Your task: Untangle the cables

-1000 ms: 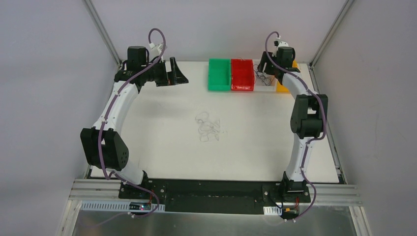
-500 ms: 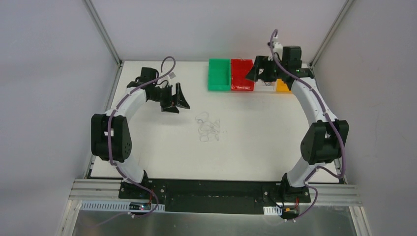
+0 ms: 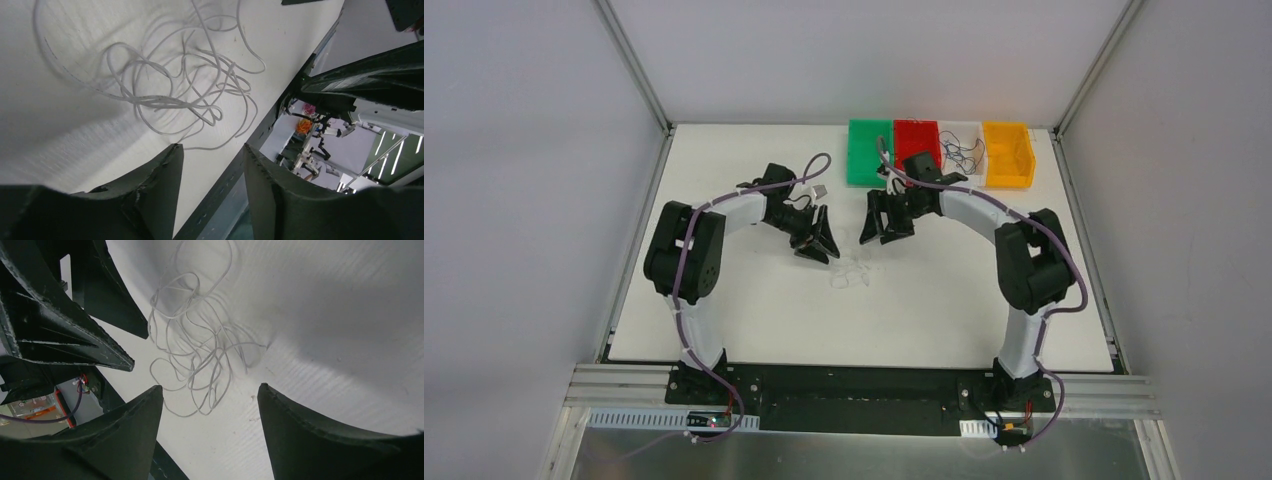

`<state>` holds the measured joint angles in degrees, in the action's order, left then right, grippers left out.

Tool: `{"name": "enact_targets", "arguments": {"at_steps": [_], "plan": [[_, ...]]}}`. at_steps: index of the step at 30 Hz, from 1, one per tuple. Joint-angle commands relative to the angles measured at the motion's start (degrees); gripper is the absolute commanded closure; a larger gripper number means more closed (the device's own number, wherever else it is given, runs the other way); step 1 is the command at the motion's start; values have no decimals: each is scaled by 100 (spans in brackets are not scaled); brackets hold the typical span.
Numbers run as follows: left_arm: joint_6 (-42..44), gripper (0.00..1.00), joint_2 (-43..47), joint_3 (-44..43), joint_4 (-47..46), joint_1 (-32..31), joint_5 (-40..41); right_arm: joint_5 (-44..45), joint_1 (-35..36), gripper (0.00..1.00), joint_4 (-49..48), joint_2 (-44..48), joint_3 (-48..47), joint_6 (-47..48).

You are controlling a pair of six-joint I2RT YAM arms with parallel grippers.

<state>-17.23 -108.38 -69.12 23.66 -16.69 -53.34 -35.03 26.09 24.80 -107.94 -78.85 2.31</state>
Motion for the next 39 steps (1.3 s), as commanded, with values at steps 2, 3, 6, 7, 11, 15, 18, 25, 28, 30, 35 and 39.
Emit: {"name": "enact_targets", "arguments": {"at_steps": [2,3,6,7,11,15,18,25,28,30,35,39], "plan": [[-830,58,-210,281,-1236,-62,-232,96,326,31,-468,-390,-12,-444],[-900,60,-267,272,-1337,-89,-244,139,363,33,-508,-454,-11,-468],[-1043,62,-364,282,-1600,-164,-282,289,404,40,-580,-590,13,-528],[-1128,62,-370,315,-1725,-175,-275,338,407,41,-588,-622,18,-528],[-1543,63,-385,499,-2323,-185,-272,403,435,53,-590,-682,66,-482],[-1542,82,-303,546,-2349,-199,-314,526,466,66,-527,-655,143,-356],[-1469,97,-33,599,-2348,-195,-337,574,453,77,-432,-528,271,-154],[-720,100,1349,471,-1597,-89,-563,853,241,100,7,-162,492,437],[-268,100,2094,119,-968,53,-603,1105,43,100,246,-27,604,762],[-275,100,2456,-143,-818,224,-692,1253,-47,100,389,54,710,971],[-587,100,2833,-1215,-775,836,-952,1467,-185,100,579,278,948,1295],[-766,100,2763,-2087,-775,1123,-1010,1363,-308,100,699,339,953,1389]]}}
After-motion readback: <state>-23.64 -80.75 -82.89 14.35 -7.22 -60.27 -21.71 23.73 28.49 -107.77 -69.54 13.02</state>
